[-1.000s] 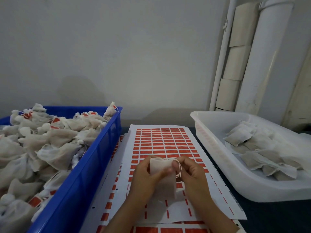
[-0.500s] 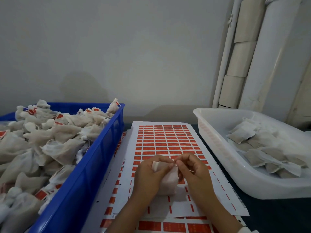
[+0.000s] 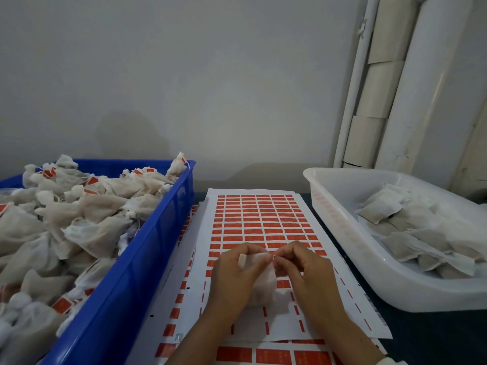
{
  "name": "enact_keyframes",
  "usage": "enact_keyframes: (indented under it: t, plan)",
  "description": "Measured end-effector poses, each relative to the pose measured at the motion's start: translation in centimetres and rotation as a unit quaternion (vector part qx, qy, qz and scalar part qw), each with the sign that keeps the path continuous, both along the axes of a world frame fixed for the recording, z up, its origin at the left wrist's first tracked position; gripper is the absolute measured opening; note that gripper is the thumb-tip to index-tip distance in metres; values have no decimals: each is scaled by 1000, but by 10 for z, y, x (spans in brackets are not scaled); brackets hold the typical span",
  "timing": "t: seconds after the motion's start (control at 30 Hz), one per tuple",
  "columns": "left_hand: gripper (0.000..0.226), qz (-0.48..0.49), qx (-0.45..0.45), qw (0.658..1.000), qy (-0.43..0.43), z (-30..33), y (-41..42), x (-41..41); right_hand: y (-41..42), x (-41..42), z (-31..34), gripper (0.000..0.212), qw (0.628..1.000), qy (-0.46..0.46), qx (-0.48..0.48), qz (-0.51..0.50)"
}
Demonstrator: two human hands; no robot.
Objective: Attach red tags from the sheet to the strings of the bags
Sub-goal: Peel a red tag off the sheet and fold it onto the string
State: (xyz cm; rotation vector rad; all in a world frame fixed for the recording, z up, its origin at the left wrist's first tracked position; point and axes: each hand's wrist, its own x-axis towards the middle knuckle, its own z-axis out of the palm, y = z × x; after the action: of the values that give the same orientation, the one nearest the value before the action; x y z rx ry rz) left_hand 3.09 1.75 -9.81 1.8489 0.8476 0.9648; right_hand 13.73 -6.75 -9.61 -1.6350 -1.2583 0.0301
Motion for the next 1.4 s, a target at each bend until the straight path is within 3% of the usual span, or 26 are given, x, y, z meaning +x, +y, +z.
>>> enact_keyframes:
  t: [0.07,0.2,0.37,0.67,0.87,1.03,1.2,1.27,1.33,1.4]
  plan:
    - [9,4,7,1000,-19,2,0,-2,-1,0,1,1,999,-37,-9,-12]
    - [6,-6,34,999,-19,3,-3,-3,-3,-2,1,13,992,-124,-24,-28]
    - [5,-23,101,994,26,2,-1,-6,-3,2,3,17,987,-150,-38,-51]
    - [7,52,67,996,-32,-1,8,-6,0,9,0,38,989,-102,-35,-106]
    - [6,42,64,996,-50,-5,11,-5,2,12,0,30,993,-19,-32,-114]
    - [7,36,50,996,-61,-4,21,-10,0,7,-5,17,992,92,-87,11]
    - [6,-17,42,998,-46,-4,15,-6,2,4,-3,7,998,7,-56,-7]
    - [7,-25,33,998,-50,-5,14,-6,0,3,-1,18,999,4,-51,0]
    - [10,-21,34,998,-49,-5,13,-6,-1,1,-3,22,997,-1,-77,14]
    - [10,-28,35,997,-56,-5,11,-5,0,0,-5,12,995,-9,-101,25]
